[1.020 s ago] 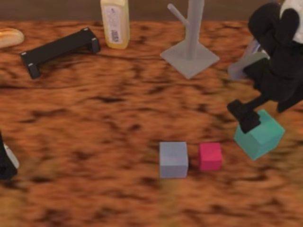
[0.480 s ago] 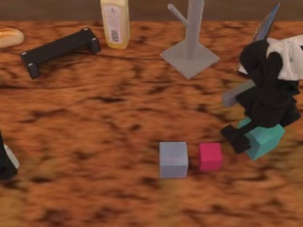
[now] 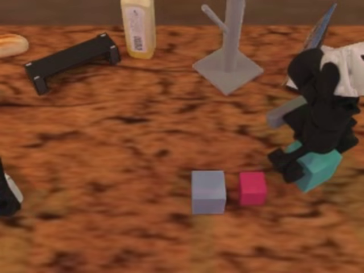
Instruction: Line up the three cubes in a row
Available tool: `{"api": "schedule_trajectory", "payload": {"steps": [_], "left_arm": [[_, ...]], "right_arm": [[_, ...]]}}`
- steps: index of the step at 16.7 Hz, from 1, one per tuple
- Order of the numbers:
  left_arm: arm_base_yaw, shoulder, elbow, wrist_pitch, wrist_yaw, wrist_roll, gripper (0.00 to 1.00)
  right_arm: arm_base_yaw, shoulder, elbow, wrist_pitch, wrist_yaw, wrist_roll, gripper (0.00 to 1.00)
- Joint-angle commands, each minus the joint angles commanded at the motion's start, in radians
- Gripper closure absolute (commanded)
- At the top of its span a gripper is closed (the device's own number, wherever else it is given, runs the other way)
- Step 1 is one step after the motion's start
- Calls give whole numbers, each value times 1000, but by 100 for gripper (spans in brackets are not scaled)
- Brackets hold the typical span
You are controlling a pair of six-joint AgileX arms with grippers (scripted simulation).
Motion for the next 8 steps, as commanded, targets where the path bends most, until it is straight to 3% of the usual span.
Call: {"api": "schedule_trajectory", "payload": {"steps": [8], "left_arm": [[0,0,0,0,0,0,0]], "right_arm": [[0,0,0,0,0,0,98]]}}
